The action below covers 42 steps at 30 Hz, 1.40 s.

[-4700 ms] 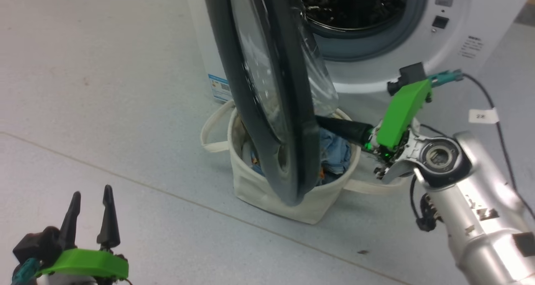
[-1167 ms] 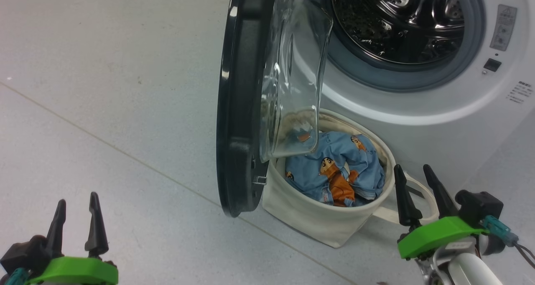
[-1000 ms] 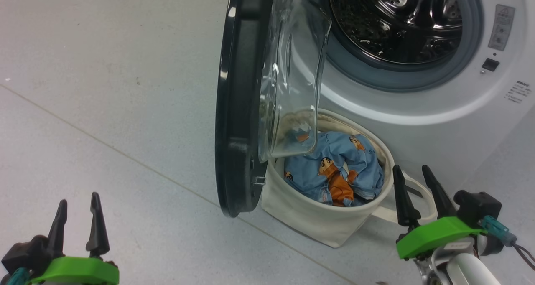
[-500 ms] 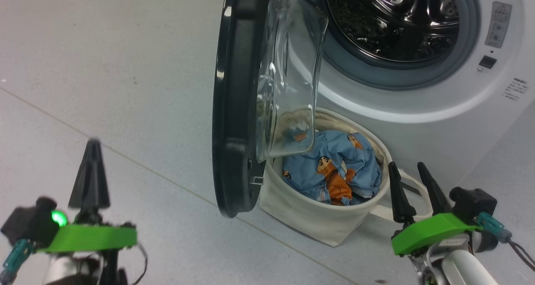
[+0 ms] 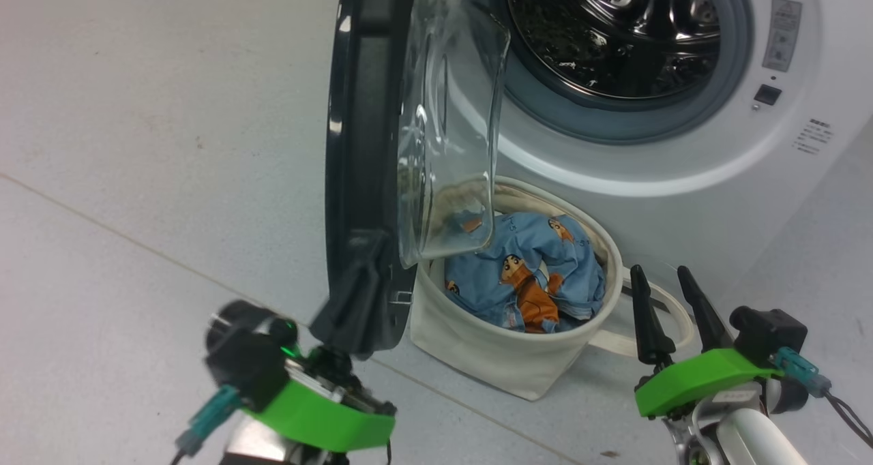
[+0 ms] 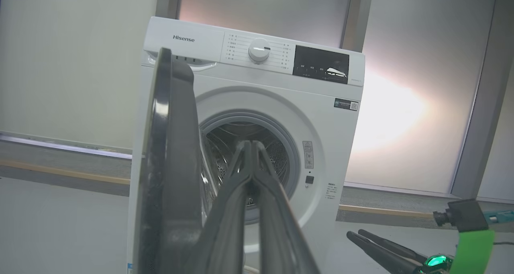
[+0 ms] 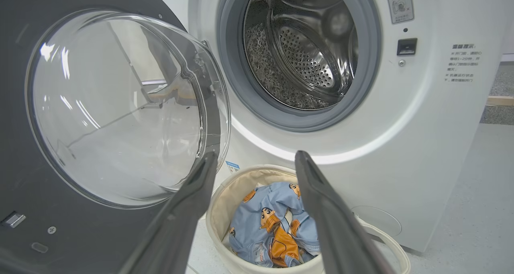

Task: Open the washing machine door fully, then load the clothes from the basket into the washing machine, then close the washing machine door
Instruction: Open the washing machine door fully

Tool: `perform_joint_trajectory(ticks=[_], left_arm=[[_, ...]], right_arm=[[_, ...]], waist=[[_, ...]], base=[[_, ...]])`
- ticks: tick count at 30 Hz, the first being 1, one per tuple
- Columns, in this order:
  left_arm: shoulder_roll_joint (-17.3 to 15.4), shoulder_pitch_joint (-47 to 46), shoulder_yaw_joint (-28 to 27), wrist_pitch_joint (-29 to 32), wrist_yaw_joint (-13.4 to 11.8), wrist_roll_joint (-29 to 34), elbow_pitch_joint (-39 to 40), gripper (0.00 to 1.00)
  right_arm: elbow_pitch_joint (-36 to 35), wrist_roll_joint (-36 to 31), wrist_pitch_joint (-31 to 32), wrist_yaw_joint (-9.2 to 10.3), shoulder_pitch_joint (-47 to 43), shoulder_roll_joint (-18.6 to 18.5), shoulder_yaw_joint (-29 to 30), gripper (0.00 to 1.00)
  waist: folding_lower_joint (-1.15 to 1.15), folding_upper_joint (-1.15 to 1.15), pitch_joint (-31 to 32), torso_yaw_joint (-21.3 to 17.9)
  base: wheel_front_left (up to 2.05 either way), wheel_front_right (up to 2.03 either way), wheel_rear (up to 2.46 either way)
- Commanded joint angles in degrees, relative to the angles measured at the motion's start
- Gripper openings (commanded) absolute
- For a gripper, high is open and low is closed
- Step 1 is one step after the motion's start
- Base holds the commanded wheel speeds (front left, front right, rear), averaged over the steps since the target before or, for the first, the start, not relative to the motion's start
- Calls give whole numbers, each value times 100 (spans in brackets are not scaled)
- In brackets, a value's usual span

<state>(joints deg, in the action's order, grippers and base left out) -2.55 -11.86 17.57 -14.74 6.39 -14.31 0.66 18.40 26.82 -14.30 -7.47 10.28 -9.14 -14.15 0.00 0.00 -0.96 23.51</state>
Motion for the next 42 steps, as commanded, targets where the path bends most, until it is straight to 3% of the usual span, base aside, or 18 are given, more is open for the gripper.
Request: perform_joint_trajectory(ticks=[1,12,25,31,42], left_arm=[[-34,-246,-111,34,-35,28,-12,0],[-33,-731,-17,202,-305,-336,-1462,0],[-174,-510,-376,130,-641,-533,-1708,0],[-393,-554,-589,91,-611,-640,-1848,0],[-632,-1270,-884,-18,-259,-708,-2762,0]], right_arm=[[-144,43,-70,-2,170,15,-84,100],[-66,34,-70,-2,213,-24,-39,100],[-121,12,-70,-2,213,-58,-32,100],[-131,11,-70,-2,264,-67,-101,100],[-43,25,-70,-2,244,-149,-120,100]], waist=[[0,0,-27,-54],[0,0,-125,-196],[0,0,-196,63],[0,0,-264,236],[0,0,-275,493]], base=[[0,0,0],[0,0,0],[0,0,0],[0,0,0],[0,0,0]])
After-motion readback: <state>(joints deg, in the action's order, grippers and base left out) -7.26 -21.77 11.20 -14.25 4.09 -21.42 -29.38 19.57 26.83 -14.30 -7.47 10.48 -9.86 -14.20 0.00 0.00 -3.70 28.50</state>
